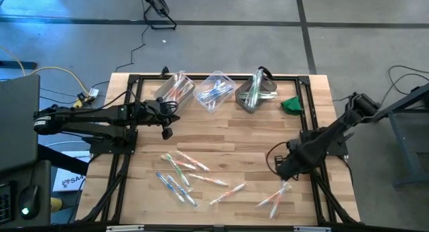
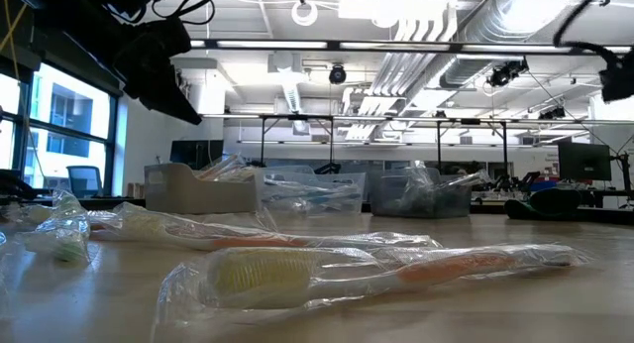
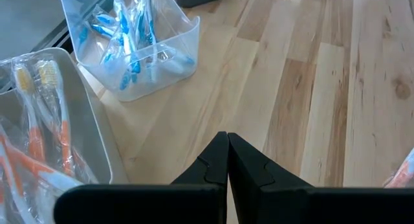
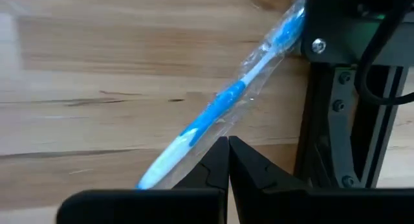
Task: Pick & Place Toothbrushes
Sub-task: Put the blue toothbrush into the transparent bin
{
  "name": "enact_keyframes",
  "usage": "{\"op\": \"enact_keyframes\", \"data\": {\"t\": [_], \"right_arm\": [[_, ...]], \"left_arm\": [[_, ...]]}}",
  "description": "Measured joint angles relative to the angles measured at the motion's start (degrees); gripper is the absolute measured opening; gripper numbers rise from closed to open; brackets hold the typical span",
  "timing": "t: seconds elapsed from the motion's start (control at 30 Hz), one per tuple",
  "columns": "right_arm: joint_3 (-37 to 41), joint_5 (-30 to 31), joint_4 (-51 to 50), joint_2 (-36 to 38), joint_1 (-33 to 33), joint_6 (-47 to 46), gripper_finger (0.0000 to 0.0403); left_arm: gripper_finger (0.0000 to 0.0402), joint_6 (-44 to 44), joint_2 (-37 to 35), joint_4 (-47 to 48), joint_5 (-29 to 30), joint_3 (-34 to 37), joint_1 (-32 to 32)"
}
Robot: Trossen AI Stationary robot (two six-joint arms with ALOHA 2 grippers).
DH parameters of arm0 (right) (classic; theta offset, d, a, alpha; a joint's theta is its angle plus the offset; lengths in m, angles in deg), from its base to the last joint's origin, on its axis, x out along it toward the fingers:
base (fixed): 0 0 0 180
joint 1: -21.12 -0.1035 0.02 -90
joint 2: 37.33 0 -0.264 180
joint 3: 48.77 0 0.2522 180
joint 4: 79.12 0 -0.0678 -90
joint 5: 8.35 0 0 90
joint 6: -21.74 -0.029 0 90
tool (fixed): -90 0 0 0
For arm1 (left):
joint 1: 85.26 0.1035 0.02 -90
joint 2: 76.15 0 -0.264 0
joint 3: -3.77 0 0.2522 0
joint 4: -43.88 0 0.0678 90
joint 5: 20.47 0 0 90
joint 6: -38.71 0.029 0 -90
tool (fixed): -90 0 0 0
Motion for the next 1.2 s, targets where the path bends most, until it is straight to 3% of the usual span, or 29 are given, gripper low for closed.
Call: {"op": "enact_keyframes", "data": {"t": [0.3,0.53,0.77,0.93,1.2], "right_arm": [[0.03,-4.06,3.56,-12.06,-3.36,0.75,0.0002],[-0.02,2.19,11.12,-16.22,-3.58,2.25,0.0002],[-0.03,13.04,14.85,-16.27,-2.64,4.28,0.0003],[-0.02,17.17,16.17,-16.23,-1.06,7.26,0.0002],[0.03,28.54,19.74,-14.41,3.94,11.14,0.0002]], "left_arm": [[0.0001,0.08,0.00,-0.01,0.00,0.00,0.00],[0.0001,0.10,0.00,-0.43,0.00,0.00,0.00],[0.0001,0.09,0.00,-0.49,0.32,0.00,0.02],[0.0001,0.10,0.00,-0.82,0.58,0.00,0.01],[0.0001,1.85,0.00,-4.73,4.37,0.00,0.02]]}}
